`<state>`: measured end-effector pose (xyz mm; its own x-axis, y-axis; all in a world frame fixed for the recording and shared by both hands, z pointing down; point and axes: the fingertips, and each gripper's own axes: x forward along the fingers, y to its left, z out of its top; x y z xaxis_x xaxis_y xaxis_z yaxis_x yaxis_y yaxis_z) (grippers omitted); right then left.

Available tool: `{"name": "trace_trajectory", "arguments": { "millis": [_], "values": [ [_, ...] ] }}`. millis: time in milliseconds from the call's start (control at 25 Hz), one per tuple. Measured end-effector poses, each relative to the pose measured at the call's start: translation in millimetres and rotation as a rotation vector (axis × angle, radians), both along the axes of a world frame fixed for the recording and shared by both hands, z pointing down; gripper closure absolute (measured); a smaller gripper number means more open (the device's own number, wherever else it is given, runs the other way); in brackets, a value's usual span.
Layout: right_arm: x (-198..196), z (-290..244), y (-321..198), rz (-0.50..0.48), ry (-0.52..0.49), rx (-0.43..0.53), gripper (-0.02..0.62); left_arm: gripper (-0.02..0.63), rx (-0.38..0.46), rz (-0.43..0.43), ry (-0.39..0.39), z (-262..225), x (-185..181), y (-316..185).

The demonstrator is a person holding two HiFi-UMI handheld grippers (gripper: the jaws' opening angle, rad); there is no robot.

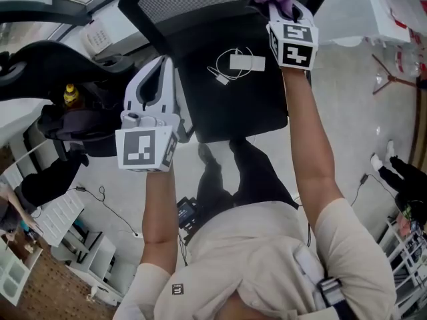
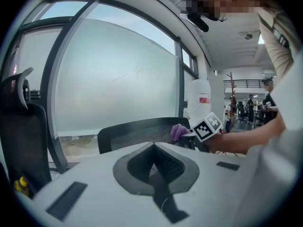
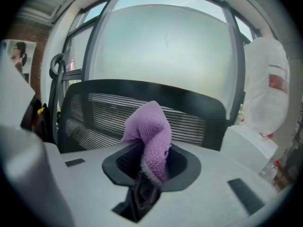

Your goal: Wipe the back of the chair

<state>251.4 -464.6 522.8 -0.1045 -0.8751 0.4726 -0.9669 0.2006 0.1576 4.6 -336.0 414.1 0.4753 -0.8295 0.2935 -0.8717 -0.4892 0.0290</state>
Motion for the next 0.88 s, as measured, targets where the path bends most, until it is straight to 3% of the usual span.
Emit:
{"name": "trace_trajectory", "arguments": {
  "millis": [120,240,640,880],
  "values": [
    [53,-2,5,0.096,0.008,-0.004,0.511,0.600,-0.016,0.019,-0.004,1,20,-3],
    [74,-3,8,0.122,0.012,-0.004,0.511,0.600,-0.043,0.015,-0.011,4,31,-5],
    [76,-4,9,0.124,0.008,-0.001,0.512,0.600,-0.028,0.030,-0.007,2,40,-6],
    [55,-1,7,0.095,-0.007,0.000,0.512,0.600,-0.015,0.023,0.002,4,27,-1]
  ]
}}
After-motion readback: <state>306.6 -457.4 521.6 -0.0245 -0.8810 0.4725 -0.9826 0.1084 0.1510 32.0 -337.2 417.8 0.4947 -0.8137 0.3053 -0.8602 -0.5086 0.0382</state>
